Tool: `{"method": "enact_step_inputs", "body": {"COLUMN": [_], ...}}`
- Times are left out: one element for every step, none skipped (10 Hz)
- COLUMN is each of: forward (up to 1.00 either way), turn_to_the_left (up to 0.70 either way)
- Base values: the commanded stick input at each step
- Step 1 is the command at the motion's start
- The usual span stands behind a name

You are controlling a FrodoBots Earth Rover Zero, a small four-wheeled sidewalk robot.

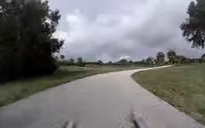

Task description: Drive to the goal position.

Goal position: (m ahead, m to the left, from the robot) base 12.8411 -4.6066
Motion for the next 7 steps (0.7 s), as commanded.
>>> {"method": "enact_step_inputs", "body": {"forward": [0.70, 0.70, 0.70, 0.70, 0.70, 0.70, 0.70], "turn_to_the_left": [0.00, 0.00, 0.00, 0.00, 0.00, 0.00, 0.00]}}
